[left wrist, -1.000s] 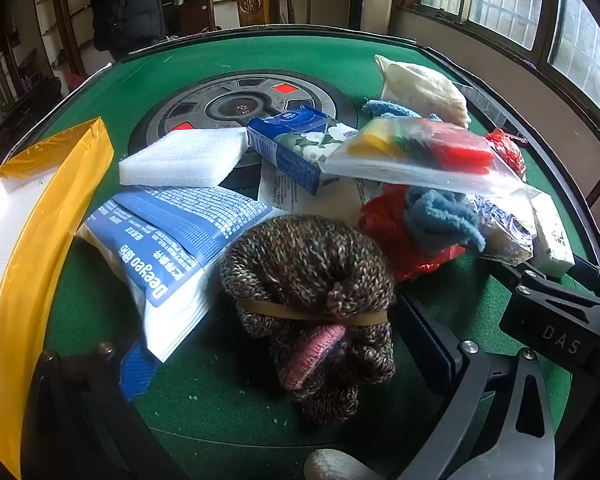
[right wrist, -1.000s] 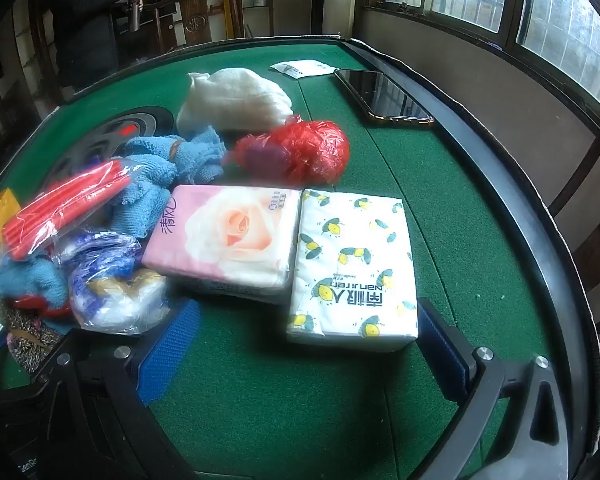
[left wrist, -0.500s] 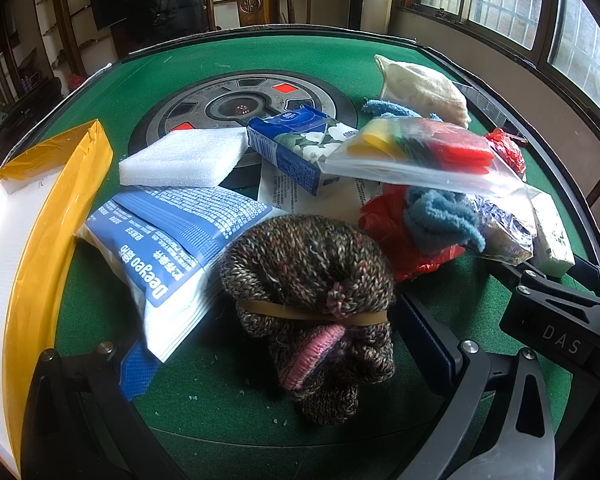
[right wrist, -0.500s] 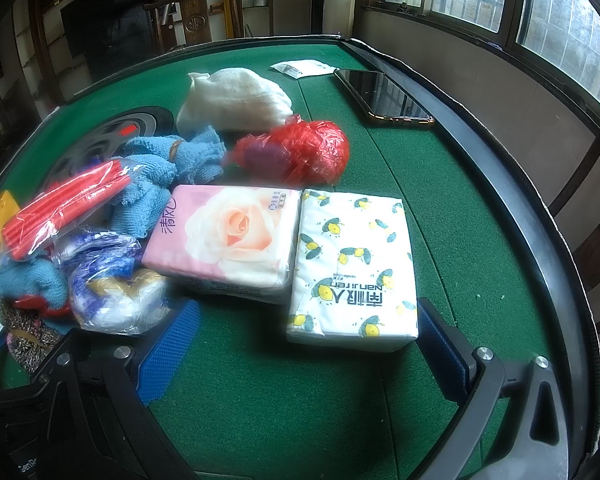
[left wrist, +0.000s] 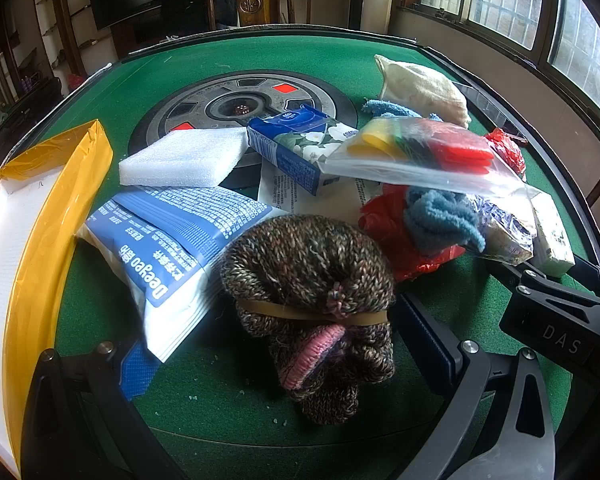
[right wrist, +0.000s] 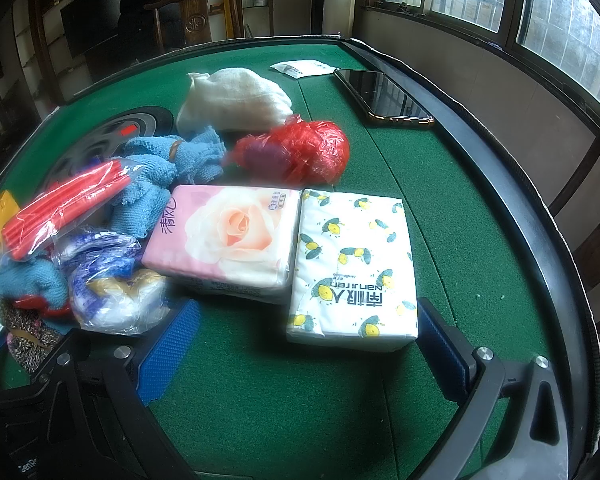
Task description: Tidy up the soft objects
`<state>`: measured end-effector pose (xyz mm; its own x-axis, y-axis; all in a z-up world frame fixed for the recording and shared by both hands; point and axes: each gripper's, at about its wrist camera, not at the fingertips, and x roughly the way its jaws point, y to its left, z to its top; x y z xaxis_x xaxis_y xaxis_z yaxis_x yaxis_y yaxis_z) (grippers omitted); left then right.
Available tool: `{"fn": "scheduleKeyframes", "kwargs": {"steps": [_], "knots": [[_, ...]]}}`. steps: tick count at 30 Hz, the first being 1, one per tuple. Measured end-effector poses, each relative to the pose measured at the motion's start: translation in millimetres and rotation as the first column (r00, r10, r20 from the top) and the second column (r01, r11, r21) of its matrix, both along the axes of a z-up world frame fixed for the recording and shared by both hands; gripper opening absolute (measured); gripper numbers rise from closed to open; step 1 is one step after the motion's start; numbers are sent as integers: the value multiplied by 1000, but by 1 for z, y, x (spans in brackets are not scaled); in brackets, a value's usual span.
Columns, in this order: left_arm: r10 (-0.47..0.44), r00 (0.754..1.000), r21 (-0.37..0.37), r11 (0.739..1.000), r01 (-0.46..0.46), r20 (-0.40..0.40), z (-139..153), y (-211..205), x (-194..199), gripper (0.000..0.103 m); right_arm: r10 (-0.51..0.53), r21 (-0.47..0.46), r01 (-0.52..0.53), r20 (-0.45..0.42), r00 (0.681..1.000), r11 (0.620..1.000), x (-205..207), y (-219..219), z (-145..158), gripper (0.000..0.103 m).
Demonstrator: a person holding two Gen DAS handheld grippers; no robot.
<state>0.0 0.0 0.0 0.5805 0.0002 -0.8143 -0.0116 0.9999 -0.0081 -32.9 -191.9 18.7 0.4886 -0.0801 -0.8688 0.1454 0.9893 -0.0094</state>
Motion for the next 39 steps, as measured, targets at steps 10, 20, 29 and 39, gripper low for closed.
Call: {"fn": "scheduleKeyframes", "kwargs": {"steps": [10,20,29,39], "knots": [[-25,1000,0,1000,25,-12,0,1,0,103,0,2,0,1,1000,1000,0,0,0,102],[-121,991,-4,993,121,-63,2,1,-14,103,74,18,-73,-66,995,997,-5,-1,1,102],[-86,994,1,996,86,-63,3,-1,-12,103,60,-37,-64,-101,993,997,-27,0,15,101],[-72,996,-1,997,72,-59,2,0,-11,103,90,86,-151,493,865,985,-84,-18,138,102]]}}
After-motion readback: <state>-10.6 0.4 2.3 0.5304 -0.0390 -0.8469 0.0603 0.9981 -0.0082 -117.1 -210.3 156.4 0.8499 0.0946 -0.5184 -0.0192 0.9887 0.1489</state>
